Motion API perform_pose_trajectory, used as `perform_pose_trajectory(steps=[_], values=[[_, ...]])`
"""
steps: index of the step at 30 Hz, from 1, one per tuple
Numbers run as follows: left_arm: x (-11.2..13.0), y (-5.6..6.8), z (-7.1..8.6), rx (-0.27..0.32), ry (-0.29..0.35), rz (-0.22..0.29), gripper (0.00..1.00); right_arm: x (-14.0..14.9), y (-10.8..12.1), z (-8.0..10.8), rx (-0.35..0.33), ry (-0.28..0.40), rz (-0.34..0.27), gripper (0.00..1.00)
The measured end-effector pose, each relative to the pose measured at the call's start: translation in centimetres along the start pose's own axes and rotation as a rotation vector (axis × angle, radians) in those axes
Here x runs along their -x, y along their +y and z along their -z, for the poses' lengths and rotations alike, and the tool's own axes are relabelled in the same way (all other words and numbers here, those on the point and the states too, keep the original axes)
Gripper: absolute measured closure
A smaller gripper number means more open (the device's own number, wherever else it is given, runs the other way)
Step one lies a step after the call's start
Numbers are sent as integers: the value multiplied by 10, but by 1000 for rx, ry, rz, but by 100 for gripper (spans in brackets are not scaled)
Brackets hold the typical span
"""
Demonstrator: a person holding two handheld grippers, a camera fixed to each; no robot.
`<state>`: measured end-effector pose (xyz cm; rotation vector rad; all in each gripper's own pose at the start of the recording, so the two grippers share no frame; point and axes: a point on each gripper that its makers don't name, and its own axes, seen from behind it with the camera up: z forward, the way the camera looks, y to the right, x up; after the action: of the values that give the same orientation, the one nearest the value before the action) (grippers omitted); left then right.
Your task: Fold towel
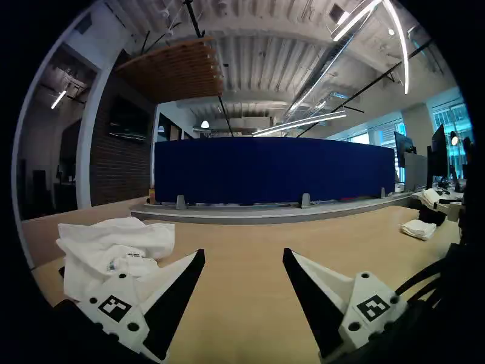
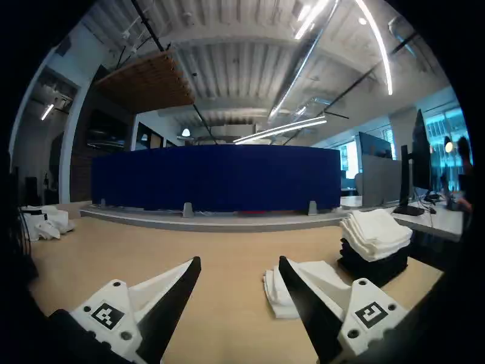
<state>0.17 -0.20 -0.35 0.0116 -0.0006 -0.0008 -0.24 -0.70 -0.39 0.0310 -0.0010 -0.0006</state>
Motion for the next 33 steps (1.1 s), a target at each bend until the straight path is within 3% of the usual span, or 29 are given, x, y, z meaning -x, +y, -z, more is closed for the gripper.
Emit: perform_pose_trajectory(steps=[33], values=[[-1,-1,-2,0,-1,1,4,-1,-1,2,0,0,0,0]])
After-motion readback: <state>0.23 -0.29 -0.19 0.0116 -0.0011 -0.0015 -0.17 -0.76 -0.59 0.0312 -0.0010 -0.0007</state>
